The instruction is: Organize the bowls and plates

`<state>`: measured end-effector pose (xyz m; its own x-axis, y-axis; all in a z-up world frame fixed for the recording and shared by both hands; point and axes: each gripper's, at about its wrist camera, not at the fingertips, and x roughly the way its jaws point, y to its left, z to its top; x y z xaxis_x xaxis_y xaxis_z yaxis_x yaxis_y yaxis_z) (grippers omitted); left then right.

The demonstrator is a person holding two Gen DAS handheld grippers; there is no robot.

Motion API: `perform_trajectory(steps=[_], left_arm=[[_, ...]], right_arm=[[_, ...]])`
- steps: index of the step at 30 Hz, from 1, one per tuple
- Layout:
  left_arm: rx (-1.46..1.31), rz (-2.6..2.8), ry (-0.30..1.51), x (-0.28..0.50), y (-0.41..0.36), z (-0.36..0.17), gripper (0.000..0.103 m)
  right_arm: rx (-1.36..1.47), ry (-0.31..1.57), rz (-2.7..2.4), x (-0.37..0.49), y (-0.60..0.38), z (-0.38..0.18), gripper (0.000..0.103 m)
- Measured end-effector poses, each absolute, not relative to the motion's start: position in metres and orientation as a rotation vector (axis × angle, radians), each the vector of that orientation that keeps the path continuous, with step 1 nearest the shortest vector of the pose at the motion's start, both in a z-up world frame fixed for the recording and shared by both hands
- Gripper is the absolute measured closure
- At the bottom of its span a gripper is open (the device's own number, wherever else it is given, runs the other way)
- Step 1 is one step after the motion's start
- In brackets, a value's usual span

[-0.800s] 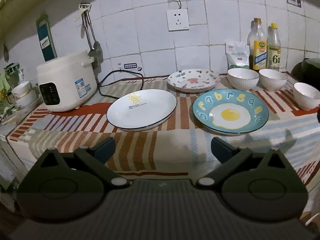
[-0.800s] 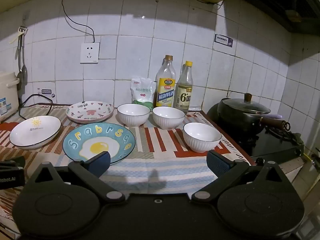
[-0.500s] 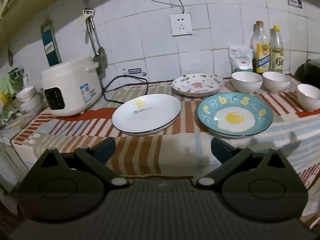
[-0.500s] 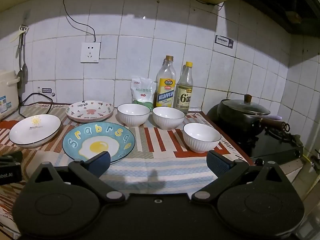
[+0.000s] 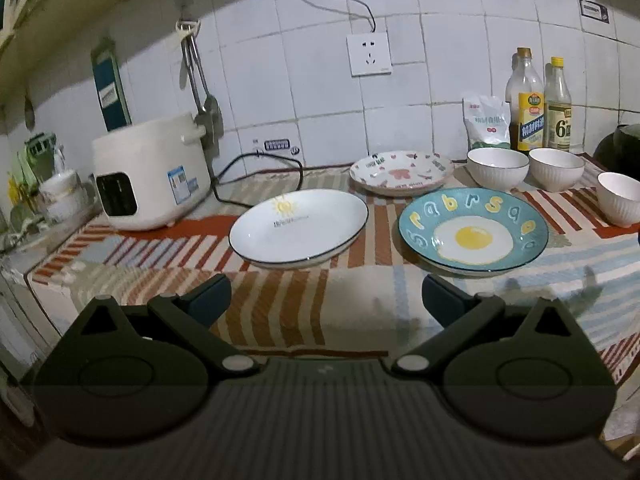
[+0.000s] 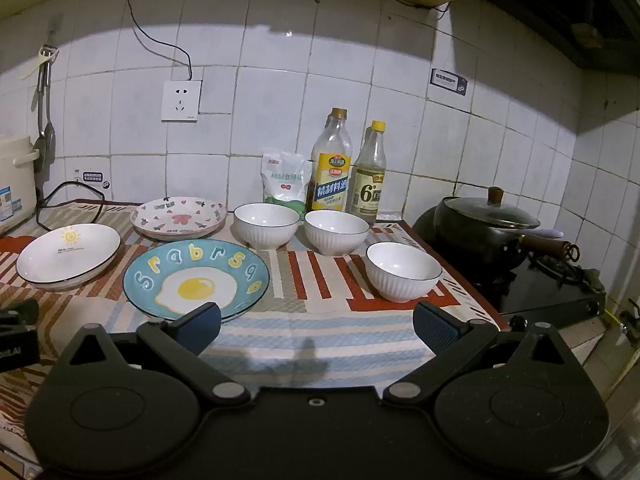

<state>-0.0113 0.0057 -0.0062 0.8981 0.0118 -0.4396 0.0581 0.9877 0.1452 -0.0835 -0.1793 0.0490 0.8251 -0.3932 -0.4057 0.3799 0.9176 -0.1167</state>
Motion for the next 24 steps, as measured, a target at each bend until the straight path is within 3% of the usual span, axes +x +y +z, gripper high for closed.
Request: perform_trajectory(steps=[24], left_arm=[[0.081,-0.069,0.471,-0.01,0.019,-0.008,0.0]], right_arm=[[-0.053,0.424,-0.411,-0.087,-0.174,0.048,0.0]])
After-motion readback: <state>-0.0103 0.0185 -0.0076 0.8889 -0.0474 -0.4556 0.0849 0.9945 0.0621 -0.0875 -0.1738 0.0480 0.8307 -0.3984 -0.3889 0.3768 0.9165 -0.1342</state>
